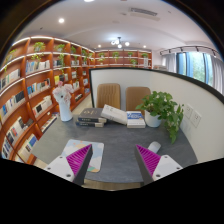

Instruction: Arrange mouse

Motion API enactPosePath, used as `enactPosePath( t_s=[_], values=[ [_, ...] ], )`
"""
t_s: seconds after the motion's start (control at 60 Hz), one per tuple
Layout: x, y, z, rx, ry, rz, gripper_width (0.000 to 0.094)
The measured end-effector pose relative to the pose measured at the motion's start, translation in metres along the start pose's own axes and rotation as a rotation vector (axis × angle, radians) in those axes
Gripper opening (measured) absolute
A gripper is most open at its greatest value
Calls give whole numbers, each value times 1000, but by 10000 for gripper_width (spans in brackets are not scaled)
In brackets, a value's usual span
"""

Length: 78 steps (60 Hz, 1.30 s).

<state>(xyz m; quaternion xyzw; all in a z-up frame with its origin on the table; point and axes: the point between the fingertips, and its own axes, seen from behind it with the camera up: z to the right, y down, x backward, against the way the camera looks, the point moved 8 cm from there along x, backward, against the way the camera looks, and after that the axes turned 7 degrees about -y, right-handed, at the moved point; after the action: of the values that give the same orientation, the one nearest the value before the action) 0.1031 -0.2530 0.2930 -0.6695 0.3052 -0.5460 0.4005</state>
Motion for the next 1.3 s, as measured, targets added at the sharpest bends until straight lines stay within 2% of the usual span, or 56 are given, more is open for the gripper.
enactPosePath(
  t_s=[0.1, 0.317, 0.583, 0.833, 1.083, 1.3],
  values=[
    [-14, 24, -4, 17, 9, -35, 849],
    [-37, 94, 57, 1, -8, -90, 850],
    [-87, 154, 166, -68, 105, -245, 829],
    [-166, 143, 225, -89, 118, -295, 830],
    [-228, 121, 260, -77, 84, -355, 837],
    [-269, 102, 242, -83, 15, -368, 829]
  ],
)
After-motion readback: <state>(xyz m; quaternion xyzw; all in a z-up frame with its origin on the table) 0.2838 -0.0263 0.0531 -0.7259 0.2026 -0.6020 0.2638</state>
